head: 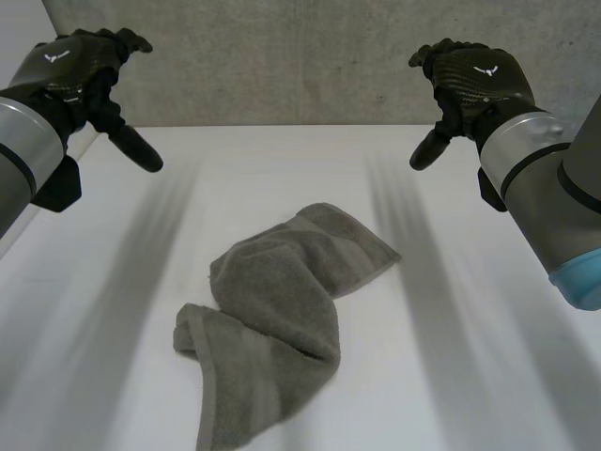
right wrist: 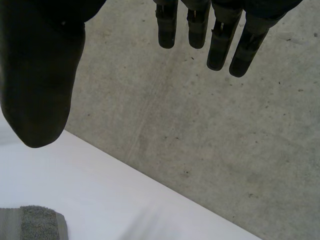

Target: Fold the towel.

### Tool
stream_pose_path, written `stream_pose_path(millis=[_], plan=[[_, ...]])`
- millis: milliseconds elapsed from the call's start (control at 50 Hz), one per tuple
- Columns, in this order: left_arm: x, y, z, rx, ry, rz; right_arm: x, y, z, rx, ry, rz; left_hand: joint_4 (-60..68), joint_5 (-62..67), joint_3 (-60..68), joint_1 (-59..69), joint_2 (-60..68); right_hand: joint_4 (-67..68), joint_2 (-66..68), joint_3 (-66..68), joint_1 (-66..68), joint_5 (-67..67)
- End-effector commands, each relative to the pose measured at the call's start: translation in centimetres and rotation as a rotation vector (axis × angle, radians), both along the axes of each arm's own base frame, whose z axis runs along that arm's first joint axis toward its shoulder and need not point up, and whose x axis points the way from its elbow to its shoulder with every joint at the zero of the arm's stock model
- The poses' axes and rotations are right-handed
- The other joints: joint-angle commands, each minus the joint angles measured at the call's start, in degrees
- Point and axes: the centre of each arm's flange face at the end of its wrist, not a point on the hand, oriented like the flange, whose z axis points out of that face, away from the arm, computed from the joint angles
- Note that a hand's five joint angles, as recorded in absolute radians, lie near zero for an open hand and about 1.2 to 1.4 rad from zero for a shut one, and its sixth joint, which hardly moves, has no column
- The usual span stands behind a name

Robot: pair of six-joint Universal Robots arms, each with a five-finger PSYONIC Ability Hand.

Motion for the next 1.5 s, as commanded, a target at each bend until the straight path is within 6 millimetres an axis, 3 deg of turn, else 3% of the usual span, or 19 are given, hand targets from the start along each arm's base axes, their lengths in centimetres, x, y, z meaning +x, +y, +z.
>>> stream_pose_path(millis=[20, 60, 80, 160, 180, 220, 320, 400, 440, 660, 780, 820, 880, 920, 940, 980, 1080, 1360, 1500], plan=[[-0.7, 2.3, -1.8, 0.071, -0.025, -0.045, 0.1, 0.1, 0.1, -0.006, 0.045, 0.019, 0.4, 0.9, 1.3, 0.5, 0.5, -4.2, -3.9, -3.8, -3.0, -3.3], [-0.8, 4.3, -3.2, 0.113, -0.043, -0.071, 0.3, 0.3, -0.6, 0.008, 0.148, 0.041, 2.4, 2.9, 3.3, 2.5, 2.5, -4.2, -3.9, -3.8, -3.0, -3.3], [-0.8, 4.4, -3.2, 0.113, -0.043, -0.071, 0.3, 0.3, -0.6, 0.008, 0.149, 0.042, 2.4, 2.9, 3.3, 2.5, 2.5, -4.2, -3.9, -3.8, -3.0, -3.3], [-0.2, 7.1, -5.8, 0.186, -0.099, -0.094, 0.8, -0.1, -3.8, 0.073, 0.331, 0.086, 4.2, 4.7, 5.2, 4.4, 4.4, -4.2, -3.9, -3.8, -3.0, -3.3], [-0.2, 7.1, -5.8, 0.187, -0.099, -0.094, 0.8, -0.1, -3.8, 0.073, 0.332, 0.087, 4.2, 4.7, 5.2, 4.4, 4.4, -4.2, -3.9, -3.8, -3.0, -3.3], [-0.1, 9.0, -7.7, 0.226, -0.158, -0.132, 1.3, -0.2, -6.0, 0.106, 0.407, 0.116, 4.2, 4.7, 5.2, 4.4, 4.4, -4.2, -3.9, -3.8, -3.0, -3.3], [-0.7, 11.3, -10.8, 0.286, -0.232, -0.246, 2.1, -0.5, -9.3, 0.168, 0.466, 0.165, 5.6, 6.1, 6.5, 5.7, 5.7, -4.2, -3.9, -3.8, -3.0, -3.3], [-1.2, 12.1, -12.8, 0.329, -0.251, -0.295, 2.5, -0.6, -10.9, 0.199, 0.483, 0.190, 5.9, 6.4, 6.8, 6.1, 6.0, -4.2, -3.9, -3.8, -3.0, -3.3], [-1.9, 12.4, -15.0, 0.385, -0.273, -0.330, 3.2, -0.5, -11.9, 0.212, 0.487, 0.217, 5.8, 6.3, 6.7, 5.9, 5.9, -4.2, -3.9, -3.8, -3.0, -3.3], [-3.6, 12.7, -18.8, 0.467, -0.319, -0.389, 4.5, 0.1, -14.3, 0.253, 0.511, 0.263, 5.8, 6.3, 6.7, 5.9, 5.9, -4.2, -3.9, -3.8, -3.0, -3.3], [-4.8, 10.8, -20.2, 0.438, -0.325, -0.371, 5.0, 0.7, -14.8, 0.261, 0.519, 0.282, 5.2, 5.8, 6.2, 5.4, 5.4, -4.2, -3.9, -3.8, -3.0, -3.3], [-5.3, 8.5, -19.8, 0.395, -0.313, -0.327, 5.2, 0.9, -15.3, 0.266, 0.523, 0.292, 5.2, 5.7, 6.2, 5.4, 5.4, -4.2, -3.9, -3.8, -3.0, -3.3], [-5.5, 7.1, -19.6, 0.374, -0.306, -0.301, 5.3, 0.9, -15.4, 0.266, 0.523, 0.295, 5.2, 5.8, 6.2, 5.4, 5.4, -4.2, -3.9, -3.8, -3.0, -3.3], [-5.3, 3.7, -19.3, 0.349, -0.290, -0.233, 5.6, 1.1, -15.9, 0.271, 0.528, 0.301, 6.4, 6.9, 7.3, 6.6, 6.5, -4.2, -3.9, -3.8, -3.0, -3.3], [-5.3, 3.7, -19.3, 0.348, -0.290, -0.232, 5.6, 1.1, -15.9, 0.271, 0.528, 0.301, 6.4, 6.9, 7.3, 6.6, 6.6, -4.2, -3.9, -3.8, -3.0, -3.3], [-4.8, 0.8, -19.7, 0.345, -0.277, -0.182, 5.9, 1.1, -16.4, 0.274, 0.530, 0.309, 18.6, 19.1, 19.5, 18.8, 18.8, -4.2, -3.9, -3.8, -3.0, -3.3], [-3.8, -2.3, -19.8, 0.333, -0.258, -0.126, 6.8, 0.9, -17.4, 0.278, 0.528, 0.329, 39.2, 39.7, 40.1, 39.3, 39.3, -4.0, -3.7, -3.5, -2.7, -3.1], [-2.1, -4.5, -19.7, 0.336, -0.247, -0.062, 8.5, -1.2, -18.8, 0.245, 0.434, 0.302, 38.7, 39.2, 39.6, 38.9, 38.9, -0.6, -0.3, -0.2, 0.6, 0.3], [-0.9, -5.4, -19.9, 0.345, -0.242, -0.027, 9.9, -1.1, -19.2, 0.225, 0.423, 0.319, 38.2, 38.7, 39.1, 38.4, 38.3, 4.1, 4.4, 4.5, 5.3, 5.0]])
